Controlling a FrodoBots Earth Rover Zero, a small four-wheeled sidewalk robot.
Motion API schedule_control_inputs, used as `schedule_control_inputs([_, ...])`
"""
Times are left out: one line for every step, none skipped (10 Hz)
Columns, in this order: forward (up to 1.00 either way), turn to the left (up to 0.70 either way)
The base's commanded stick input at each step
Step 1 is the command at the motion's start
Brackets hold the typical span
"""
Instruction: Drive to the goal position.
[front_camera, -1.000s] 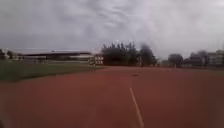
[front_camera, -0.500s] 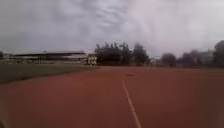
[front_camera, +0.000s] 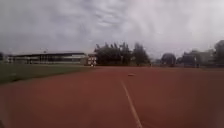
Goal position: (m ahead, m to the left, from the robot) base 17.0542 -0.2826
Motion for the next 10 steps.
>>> schedule_control_inputs([0.50, 0.00])
schedule_control_inputs([0.50, 0.00])
schedule_control_inputs([0.50, 0.00])
schedule_control_inputs([0.50, 0.00])
schedule_control_inputs([0.50, 0.00])
schedule_control_inputs([0.50, 0.00])
schedule_control_inputs([0.50, 0.00])
schedule_control_inputs([0.50, -0.20])
schedule_control_inputs([0.50, -0.40])
schedule_control_inputs([0.50, -0.50])
